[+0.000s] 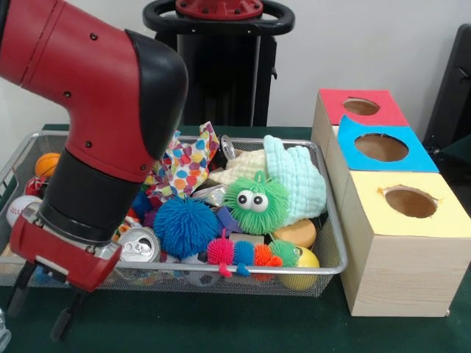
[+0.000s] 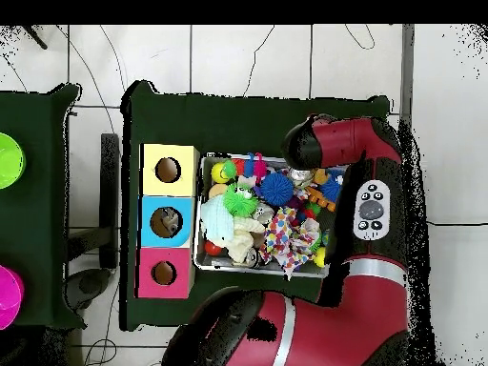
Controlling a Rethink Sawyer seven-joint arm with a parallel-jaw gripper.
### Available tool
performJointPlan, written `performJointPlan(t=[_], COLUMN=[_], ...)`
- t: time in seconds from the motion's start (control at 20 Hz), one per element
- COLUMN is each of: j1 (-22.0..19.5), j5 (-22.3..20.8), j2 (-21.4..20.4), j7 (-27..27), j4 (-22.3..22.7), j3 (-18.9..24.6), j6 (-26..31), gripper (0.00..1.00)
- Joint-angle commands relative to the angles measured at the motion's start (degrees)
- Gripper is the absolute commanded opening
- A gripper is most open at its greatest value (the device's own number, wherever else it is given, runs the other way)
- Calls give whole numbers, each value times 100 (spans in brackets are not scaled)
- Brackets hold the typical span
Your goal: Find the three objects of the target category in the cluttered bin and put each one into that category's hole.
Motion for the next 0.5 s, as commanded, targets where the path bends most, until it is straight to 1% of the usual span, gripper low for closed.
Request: performJointPlan(t=[0.05, 0.2, 0.35, 0.45, 0.5], j1=[310, 378, 379, 335, 298], j5=[-644, -690, -703, -678, -680], j2=[-112, -142, -131, -60, 41], j7=[-1529, -1369, -1330, -1334, -1237], j4=[362, 493, 521, 477, 426], j3=[-310, -398, -451, -437, -430], j6=[731, 603, 501, 452, 365], gripper=[100, 100, 100, 100, 100])
